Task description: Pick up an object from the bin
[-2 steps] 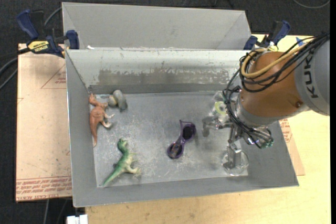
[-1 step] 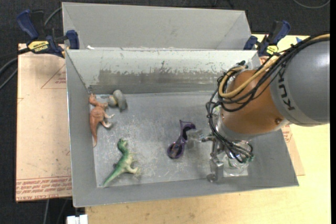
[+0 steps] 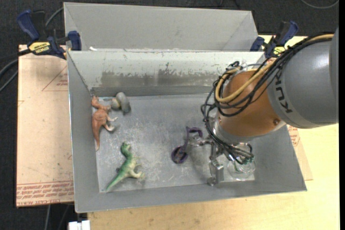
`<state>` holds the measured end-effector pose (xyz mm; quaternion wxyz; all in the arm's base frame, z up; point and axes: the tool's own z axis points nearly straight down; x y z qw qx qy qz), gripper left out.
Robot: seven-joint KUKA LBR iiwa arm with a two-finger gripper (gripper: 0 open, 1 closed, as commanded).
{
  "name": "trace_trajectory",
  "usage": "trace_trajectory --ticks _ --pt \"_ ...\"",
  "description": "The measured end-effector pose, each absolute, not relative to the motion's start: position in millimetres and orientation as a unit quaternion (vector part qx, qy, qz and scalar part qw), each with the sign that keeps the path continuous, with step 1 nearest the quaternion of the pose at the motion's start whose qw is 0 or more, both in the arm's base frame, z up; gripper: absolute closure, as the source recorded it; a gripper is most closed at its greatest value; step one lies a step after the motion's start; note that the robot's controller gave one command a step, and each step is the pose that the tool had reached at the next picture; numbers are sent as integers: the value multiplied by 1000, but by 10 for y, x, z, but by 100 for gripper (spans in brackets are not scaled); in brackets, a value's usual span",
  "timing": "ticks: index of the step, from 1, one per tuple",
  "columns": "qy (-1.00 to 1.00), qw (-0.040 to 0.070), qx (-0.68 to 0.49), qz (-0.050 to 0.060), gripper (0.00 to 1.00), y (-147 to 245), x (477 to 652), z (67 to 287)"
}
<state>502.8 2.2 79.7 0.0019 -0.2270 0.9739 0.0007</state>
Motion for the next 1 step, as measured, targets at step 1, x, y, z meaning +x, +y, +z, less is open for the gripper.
trace_trajectory --ticks 1 --pt "978 3 -210 2 0 550 5921 992"
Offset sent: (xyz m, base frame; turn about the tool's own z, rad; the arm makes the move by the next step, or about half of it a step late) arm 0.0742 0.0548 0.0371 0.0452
